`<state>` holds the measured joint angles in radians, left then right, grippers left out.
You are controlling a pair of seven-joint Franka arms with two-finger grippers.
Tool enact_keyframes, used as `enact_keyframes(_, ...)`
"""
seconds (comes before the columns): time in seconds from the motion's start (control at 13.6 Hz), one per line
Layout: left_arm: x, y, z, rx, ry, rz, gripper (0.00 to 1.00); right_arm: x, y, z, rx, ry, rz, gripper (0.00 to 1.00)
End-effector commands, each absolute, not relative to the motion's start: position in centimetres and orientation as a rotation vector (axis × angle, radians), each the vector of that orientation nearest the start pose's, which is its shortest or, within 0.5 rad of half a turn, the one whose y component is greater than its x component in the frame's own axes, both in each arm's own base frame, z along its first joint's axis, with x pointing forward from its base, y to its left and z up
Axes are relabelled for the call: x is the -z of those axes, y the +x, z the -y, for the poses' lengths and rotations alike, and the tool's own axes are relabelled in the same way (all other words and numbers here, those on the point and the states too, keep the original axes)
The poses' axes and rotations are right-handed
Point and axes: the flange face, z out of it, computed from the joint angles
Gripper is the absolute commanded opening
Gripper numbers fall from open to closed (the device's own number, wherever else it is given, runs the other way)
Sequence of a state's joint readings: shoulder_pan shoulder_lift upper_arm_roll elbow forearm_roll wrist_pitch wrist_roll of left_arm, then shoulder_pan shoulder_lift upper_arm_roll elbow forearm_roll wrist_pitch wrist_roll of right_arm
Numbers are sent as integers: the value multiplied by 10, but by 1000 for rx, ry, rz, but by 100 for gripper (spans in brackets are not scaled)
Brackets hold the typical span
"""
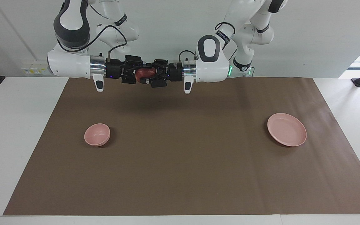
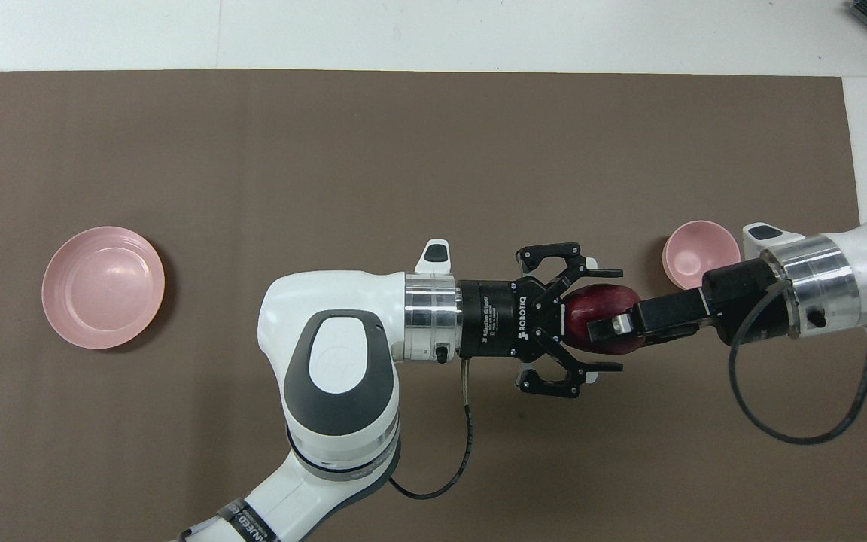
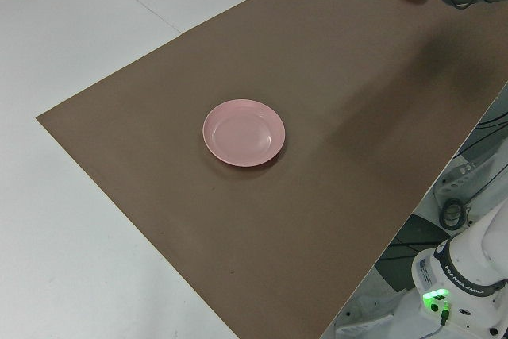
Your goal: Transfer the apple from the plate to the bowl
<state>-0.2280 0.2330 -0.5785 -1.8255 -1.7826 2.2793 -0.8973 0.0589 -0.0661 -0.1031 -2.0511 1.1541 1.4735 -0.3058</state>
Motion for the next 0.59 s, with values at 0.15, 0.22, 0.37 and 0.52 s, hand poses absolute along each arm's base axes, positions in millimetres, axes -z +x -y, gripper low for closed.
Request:
enact_keyframes(0.15, -468, 469, 433, 1158, 1396, -1134, 100, -499, 499, -76, -295, -1955, 52, 0)
enact_keyframes(0.22, -465, 481, 415, 1154, 1438, -1113, 100, -498, 500, -69, -287, -1975, 55, 0)
enact_keyframes(0.37, -459, 496, 382, 1176, 1528, -1058, 100, -493, 506, -52, -272, -2054, 93, 0)
enact_keyframes(0.52, -451, 506, 352, 1167, 1674, -1017, 100, -487, 514, -29, -265, -2189, 157, 0)
